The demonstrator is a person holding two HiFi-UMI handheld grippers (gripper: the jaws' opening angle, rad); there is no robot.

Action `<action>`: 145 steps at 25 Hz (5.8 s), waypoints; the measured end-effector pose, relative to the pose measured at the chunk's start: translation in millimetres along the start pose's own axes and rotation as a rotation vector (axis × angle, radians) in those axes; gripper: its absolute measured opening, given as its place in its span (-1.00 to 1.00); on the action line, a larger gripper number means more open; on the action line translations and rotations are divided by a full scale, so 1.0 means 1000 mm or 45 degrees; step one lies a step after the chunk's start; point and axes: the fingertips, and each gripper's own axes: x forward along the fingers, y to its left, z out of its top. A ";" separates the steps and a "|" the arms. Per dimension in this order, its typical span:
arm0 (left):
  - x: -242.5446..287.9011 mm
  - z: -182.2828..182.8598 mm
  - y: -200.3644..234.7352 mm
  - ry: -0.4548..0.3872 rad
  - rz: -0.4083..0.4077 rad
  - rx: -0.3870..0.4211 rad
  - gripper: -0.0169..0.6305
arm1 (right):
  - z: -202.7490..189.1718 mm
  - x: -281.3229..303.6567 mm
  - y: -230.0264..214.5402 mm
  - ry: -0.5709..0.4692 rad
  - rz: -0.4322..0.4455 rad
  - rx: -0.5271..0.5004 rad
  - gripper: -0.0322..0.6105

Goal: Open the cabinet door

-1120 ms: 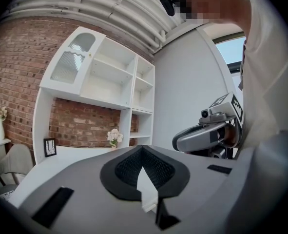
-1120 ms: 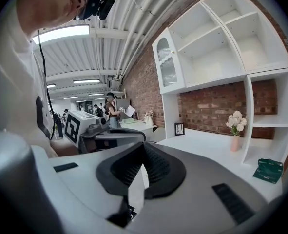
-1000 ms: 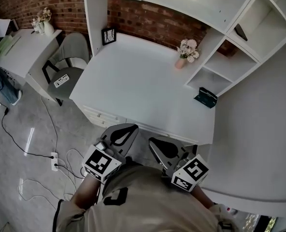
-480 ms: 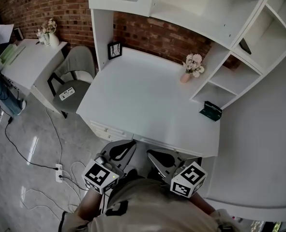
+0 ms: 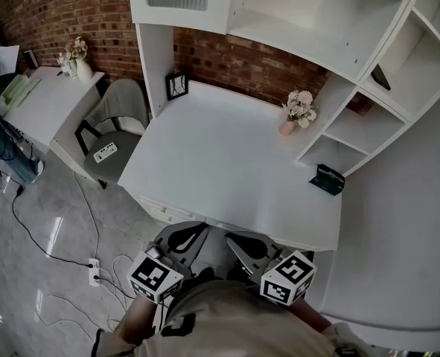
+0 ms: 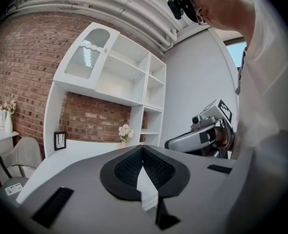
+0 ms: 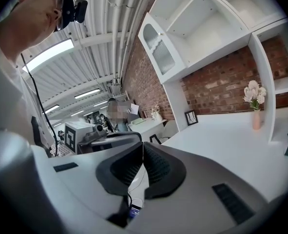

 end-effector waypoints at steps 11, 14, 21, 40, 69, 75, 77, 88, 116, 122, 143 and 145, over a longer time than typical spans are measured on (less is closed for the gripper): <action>0.040 0.006 0.006 0.046 0.019 0.027 -0.90 | 0.018 -0.007 -0.038 -0.037 0.029 0.030 -0.82; 0.053 0.009 0.008 0.058 0.028 0.043 -0.90 | 0.023 -0.010 -0.051 -0.043 0.030 0.043 -0.82; 0.094 0.024 0.005 0.061 0.056 0.055 -0.90 | 0.039 -0.027 -0.091 -0.090 0.025 0.067 -0.82; 0.200 0.064 -0.006 0.096 0.257 0.161 -0.90 | 0.071 -0.070 -0.185 -0.132 0.263 0.137 -0.82; 0.111 0.141 0.148 -0.208 0.391 0.186 -0.90 | 0.081 0.029 -0.151 0.077 0.186 0.033 -0.82; 0.117 0.175 0.157 -0.246 0.364 0.264 -0.90 | 0.077 0.038 -0.141 0.087 0.179 0.048 -0.82; 0.125 0.182 0.155 -0.240 0.344 0.337 -0.90 | 0.074 0.036 -0.140 0.081 0.181 0.056 -0.82; 0.155 0.269 0.163 -0.312 0.316 0.567 -0.90 | 0.069 0.019 -0.151 0.042 0.164 0.129 -0.82; 0.192 0.510 0.247 -0.639 0.564 0.791 -0.89 | 0.083 0.021 -0.179 0.063 0.154 0.066 -0.82; 0.193 0.539 0.253 -0.728 0.557 0.766 -0.82 | 0.085 0.024 -0.185 0.069 0.123 0.064 -0.82; 0.203 0.585 0.262 -0.843 0.523 0.689 -0.55 | 0.088 0.031 -0.185 0.073 0.082 0.031 -0.82; 0.201 0.585 0.264 -0.855 0.515 0.685 -0.62 | 0.088 0.030 -0.184 0.072 0.083 0.023 -0.82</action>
